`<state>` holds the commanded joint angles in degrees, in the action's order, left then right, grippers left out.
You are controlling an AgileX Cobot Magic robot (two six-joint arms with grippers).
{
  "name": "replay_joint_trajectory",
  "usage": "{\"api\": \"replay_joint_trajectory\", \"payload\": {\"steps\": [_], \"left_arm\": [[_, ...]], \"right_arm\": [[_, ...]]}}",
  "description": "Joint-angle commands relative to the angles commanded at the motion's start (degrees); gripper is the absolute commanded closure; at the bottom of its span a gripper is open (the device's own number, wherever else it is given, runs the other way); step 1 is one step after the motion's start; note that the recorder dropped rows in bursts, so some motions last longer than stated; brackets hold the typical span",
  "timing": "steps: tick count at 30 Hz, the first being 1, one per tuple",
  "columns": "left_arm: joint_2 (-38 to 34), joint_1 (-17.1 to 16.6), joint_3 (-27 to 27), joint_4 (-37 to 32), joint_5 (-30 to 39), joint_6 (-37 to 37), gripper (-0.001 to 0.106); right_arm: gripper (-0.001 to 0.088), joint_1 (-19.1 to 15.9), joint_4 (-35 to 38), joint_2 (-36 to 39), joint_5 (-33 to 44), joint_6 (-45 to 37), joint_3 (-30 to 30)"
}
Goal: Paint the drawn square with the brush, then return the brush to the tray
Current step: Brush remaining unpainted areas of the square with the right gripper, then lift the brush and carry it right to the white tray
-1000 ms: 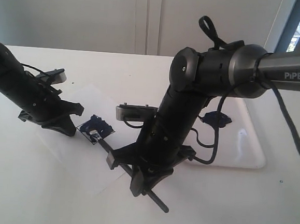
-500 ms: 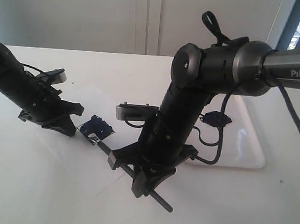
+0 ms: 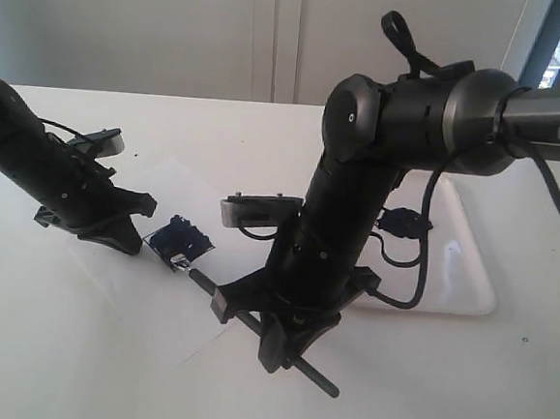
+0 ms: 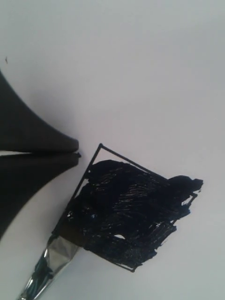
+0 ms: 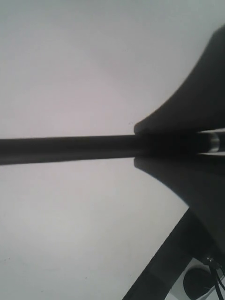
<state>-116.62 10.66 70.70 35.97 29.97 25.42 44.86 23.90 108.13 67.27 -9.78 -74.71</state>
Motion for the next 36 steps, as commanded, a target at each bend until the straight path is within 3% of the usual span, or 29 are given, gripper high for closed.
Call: {"api": "replay_joint_trajectory", "payload": {"steps": [14, 19, 26, 30, 36], "left_arm": [[0.0, 0.0, 0.0, 0.0, 0.0, 0.0, 0.105], [0.6, 0.0, 0.0, 0.0, -0.1, 0.0, 0.105], [6.4, 0.0, 0.1, -0.7, -0.7, 0.0, 0.105], [12.6, -0.2, 0.1, -0.9, 0.6, -0.1, 0.105], [19.4, -0.2, 0.1, -9.1, 4.1, -6.7, 0.105]], "right_arm": [[0.0868, 0.2, -2.8, -2.2, -1.2, 2.2, 0.0], [0.0868, 0.2, -2.8, -6.9, -3.3, 2.4, 0.0], [0.0868, 0.2, -4.4, -10.4, -6.1, 4.7, 0.0], [0.0868, 0.2, -9.7, -10.9, -6.6, 8.6, 0.0], [0.0868, 0.2, -13.5, -12.6, -7.7, 11.0, 0.0]]}}
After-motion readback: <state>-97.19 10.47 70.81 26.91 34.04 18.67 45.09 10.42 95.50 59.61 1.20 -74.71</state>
